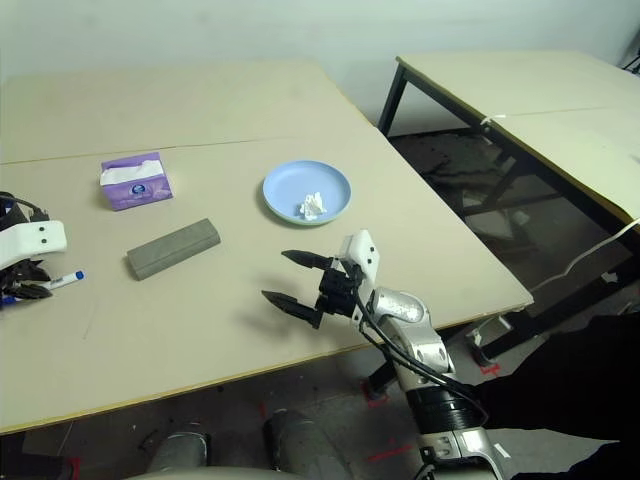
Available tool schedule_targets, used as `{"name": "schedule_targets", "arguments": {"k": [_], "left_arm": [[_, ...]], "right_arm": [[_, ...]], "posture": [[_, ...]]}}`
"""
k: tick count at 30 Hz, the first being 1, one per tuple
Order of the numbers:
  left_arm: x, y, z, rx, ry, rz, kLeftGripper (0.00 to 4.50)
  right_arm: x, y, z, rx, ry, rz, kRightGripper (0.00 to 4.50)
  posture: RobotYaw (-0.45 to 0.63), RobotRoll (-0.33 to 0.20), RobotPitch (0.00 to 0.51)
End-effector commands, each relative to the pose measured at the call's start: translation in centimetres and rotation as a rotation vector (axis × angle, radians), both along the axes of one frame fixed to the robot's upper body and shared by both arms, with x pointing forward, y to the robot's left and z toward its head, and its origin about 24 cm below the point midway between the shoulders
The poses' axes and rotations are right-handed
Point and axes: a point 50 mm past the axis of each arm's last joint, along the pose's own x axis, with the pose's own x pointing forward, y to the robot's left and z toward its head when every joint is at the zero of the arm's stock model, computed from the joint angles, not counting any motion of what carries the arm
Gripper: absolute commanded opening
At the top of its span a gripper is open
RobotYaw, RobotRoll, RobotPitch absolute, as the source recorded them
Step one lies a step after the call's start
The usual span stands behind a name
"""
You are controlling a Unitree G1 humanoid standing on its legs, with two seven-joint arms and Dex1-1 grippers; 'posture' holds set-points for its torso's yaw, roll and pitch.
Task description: Organize and tidy the items on the table.
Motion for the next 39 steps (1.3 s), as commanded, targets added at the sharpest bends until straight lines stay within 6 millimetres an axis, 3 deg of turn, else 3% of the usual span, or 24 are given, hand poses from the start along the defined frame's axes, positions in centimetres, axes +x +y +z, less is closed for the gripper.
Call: {"name": "schedule_targets", "arguments": {"k": [1, 8, 10, 15, 20, 27, 35, 39], "left_arm": [[0.2, -0.2, -0.1, -0.010, -0.004, -0.002, 0.24], [-0.2, -0.2, -0.2, -0.044, 0.025, 0.002, 0.24], [-0.4, -1.0, 0.0, -0.124, 0.033, -0.039, 0.24], [-1.7, -3.9, 2.1, -0.475, 0.010, -0.113, 0.24], [-2.4, -5.4, 5.8, -0.874, -0.212, -0.041, 0.24], [-3.2, -3.8, 9.0, -1.092, -0.648, 0.157, 0.24], [-4.4, 1.3, 11.0, -1.050, -1.136, 0.487, 0.24], [-5.1, 2.5, 11.9, -0.990, -1.278, 0.540, 0.24]], "right_arm": [[0.1, 0.1, 0.4, -0.007, -0.011, 0.004, 4.50], [0.4, 0.1, 0.4, -0.009, -0.013, 0.003, 4.50], [0.4, 0.0, 0.4, -0.008, -0.012, 0.000, 4.50], [0.5, -0.5, 0.4, -0.017, -0.012, -0.005, 4.50], [0.6, -0.8, 0.2, 0.012, 0.006, -0.043, 4.50], [0.5, -0.6, -0.8, 0.033, 0.039, -0.044, 4.50], [1.1, 0.0, -0.3, 0.062, 0.029, -0.014, 4.50], [1.2, -0.1, -0.3, 0.052, 0.026, -0.007, 4.50]], "posture": [[-0.08, 0.000, 0.051], [-0.07, 0.000, 0.049], [-0.07, 0.000, 0.048], [-0.07, 0.000, 0.049], [-0.05, 0.000, 0.051], [0.01, 0.000, 0.047], [0.04, 0.000, 0.047], [0.05, 0.000, 0.045]]}}
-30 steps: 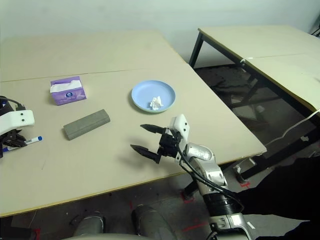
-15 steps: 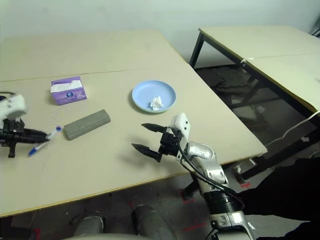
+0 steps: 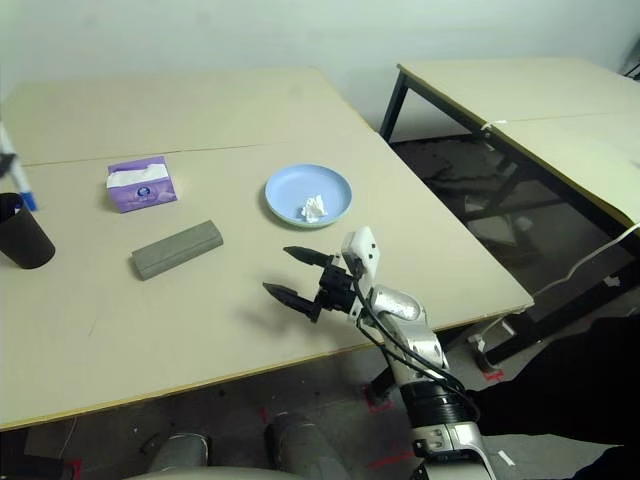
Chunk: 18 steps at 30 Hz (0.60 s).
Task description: Organize and tidy the items on the table.
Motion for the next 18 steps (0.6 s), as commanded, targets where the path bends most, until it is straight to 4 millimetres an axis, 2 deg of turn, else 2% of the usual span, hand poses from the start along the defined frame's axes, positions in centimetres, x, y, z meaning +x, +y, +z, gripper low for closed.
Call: {"name": "schedule_targets", "arguments": {"k": [1, 5, 9, 18], "left_arm": [[-0.4, 0.9, 0.7, 0.014, -0.066, 0.104, 0.24], [-0.3, 1.6, 1.1, 0.022, -0.102, 0.171, 0.24], [0.6, 2.5, 0.0, 0.046, -0.062, 0.247, 0.24], [3.8, 1.1, -2.4, 0.055, -0.002, 0.253, 0.24]], "right_arm": [[0.1, -0.1, -0.1, -0.006, -0.003, 0.008, 4.50], [0.1, -0.1, -0.3, -0.019, -0.001, 0.020, 4.50], [0.1, -0.1, -0.2, -0.019, -0.002, 0.023, 4.50], [0.0, -0.5, 0.0, -0.031, -0.008, 0.014, 4.50]], "posture": [[0.05, 0.000, 0.044], [0.06, 0.000, 0.046], [0.05, 0.000, 0.051], [0.03, 0.000, 0.057]]}}
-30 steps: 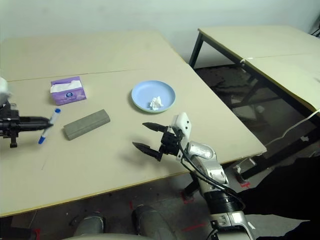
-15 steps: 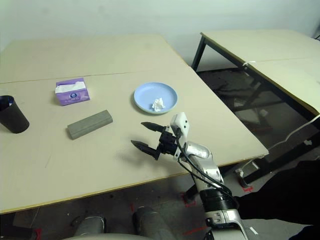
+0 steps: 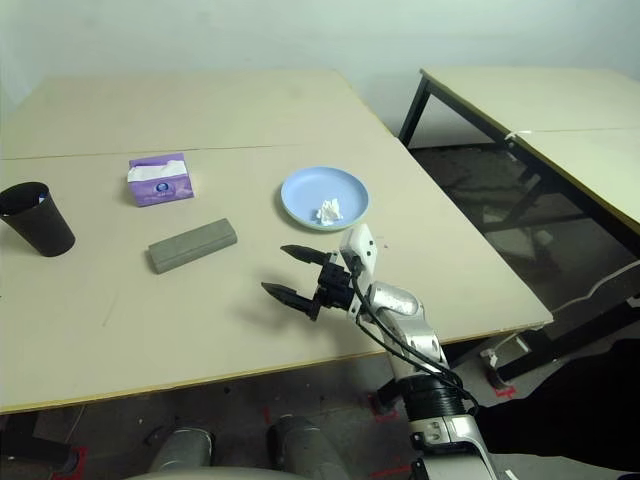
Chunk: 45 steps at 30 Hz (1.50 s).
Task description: Organize and tidy the items on the table.
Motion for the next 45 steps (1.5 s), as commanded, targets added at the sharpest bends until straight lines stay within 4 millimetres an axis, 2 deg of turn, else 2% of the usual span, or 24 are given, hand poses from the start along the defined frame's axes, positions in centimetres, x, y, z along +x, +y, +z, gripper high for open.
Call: {"name": "schedule_targets", "arguments": {"k": [1, 9, 20, 32, 33, 36, 39, 41, 45], "left_arm": [[1.3, -0.7, -1.0, -0.003, 0.022, -0.007, 0.24], [2.2, -1.5, -2.2, -0.029, 0.035, -0.028, 0.24], [0.6, -1.3, -3.3, -0.057, 0.041, 0.028, 0.24], [-0.4, -1.4, -3.0, -0.081, 0.017, 0.052, 4.31], [-0.4, -1.4, -3.0, -0.081, 0.016, 0.052, 4.47], [-0.4, -1.6, -2.9, -0.078, 0.007, 0.041, 4.47], [-0.8, -1.7, -2.6, -0.080, -0.025, 0.013, 4.47], [-1.5, -1.5, -2.6, -0.081, -0.034, -0.006, 4.47], [-4.1, -0.8, -3.9, -0.064, -0.006, -0.045, 4.47]], "right_arm": [[-0.1, -0.4, 0.1, -0.018, -0.006, -0.004, 4.50], [-0.3, -0.8, 0.2, -0.026, -0.009, -0.020, 4.50], [0.0, -1.1, 0.6, -0.034, -0.023, -0.038, 4.50], [0.5, -1.0, 1.2, -0.031, -0.039, -0.026, 4.50], [0.5, -1.0, 1.2, -0.032, -0.039, -0.028, 4.50], [0.7, -1.2, 1.2, -0.021, -0.041, -0.048, 4.50], [1.3, -1.9, 2.0, 0.034, -0.056, -0.144, 4.50], [1.8, -2.9, 2.5, 0.063, -0.070, -0.238, 4.50], [2.1, -6.3, 2.7, 0.041, -0.121, -0.502, 4.50]], "posture": [[0.02, 0.000, 0.057], [0.00, 0.000, 0.059], [0.00, 0.000, 0.061], [0.01, 0.000, 0.057], [0.01, 0.000, 0.055], [0.01, 0.000, 0.055], [0.02, 0.000, 0.057], [0.02, 0.000, 0.063], [0.01, 0.000, 0.070]]}}
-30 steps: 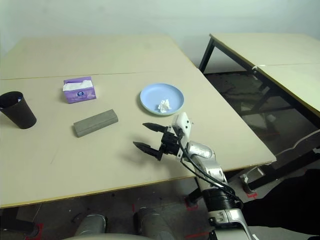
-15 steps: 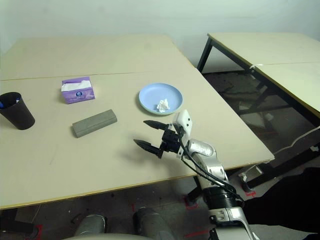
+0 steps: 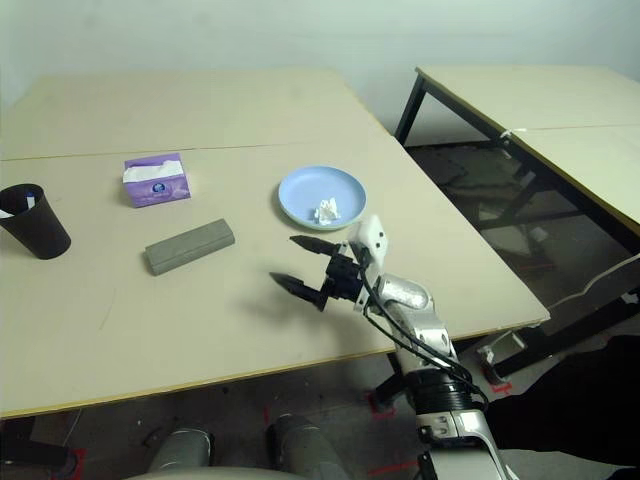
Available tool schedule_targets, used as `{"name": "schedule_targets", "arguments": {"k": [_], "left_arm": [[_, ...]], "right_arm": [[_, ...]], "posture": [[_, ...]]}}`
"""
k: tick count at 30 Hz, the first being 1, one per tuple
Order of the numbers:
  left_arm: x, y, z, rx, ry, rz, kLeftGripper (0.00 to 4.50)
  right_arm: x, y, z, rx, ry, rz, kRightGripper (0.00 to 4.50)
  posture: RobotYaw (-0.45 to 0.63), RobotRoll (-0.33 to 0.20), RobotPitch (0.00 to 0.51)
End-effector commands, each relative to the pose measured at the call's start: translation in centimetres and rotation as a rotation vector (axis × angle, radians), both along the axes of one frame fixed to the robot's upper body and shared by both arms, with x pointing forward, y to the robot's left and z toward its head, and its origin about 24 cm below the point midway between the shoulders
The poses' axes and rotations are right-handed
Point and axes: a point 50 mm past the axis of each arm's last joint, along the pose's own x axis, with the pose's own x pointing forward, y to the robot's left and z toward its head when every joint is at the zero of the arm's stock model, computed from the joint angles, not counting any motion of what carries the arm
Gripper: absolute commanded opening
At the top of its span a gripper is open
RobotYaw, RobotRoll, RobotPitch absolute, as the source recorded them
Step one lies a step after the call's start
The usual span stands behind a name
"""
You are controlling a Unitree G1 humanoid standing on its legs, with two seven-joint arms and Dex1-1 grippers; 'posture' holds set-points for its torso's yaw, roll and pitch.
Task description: Organize and tidy the items on the table.
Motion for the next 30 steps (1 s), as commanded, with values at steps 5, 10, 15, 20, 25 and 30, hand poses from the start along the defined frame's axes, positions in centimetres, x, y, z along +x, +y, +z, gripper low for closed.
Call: {"name": "schedule_targets", "arguments": {"k": [5, 10, 15, 20, 25, 30], "left_arm": [[-5.5, 1.3, -4.0, -0.014, 0.099, -0.038, 4.47], [-7.7, 2.4, -7.0, 0.009, 0.211, 0.020, 4.47], [-9.1, 3.5, -8.0, 0.026, 0.264, 0.076, 4.47], [-9.0, 3.5, -8.2, 0.044, 0.295, 0.071, 4.47], [-8.6, 3.1, -7.8, 0.049, 0.286, 0.060, 4.47], [-7.8, 2.5, -7.8, 0.059, 0.283, 0.032, 4.47]], "right_arm": [[-0.6, -6.9, -1.1, -0.042, -0.021, -0.508, 4.50], [-1.5, -8.6, -3.5, -0.072, 0.040, -0.681, 4.50], [-1.5, -8.1, -3.9, -0.045, 0.046, -0.712, 4.50], [-1.3, -7.2, -3.8, -0.045, 0.039, -0.687, 4.50], [-1.5, -6.2, -3.7, -0.039, 0.039, -0.655, 4.50], [-1.7, -6.3, -3.7, -0.046, 0.044, -0.654, 4.50]], "posture": [[0.00, 0.000, 0.084], [0.03, 0.000, 0.093], [0.05, 0.000, 0.113], [0.08, 0.000, 0.133], [0.09, 0.000, 0.142], [0.10, 0.000, 0.133]]}}
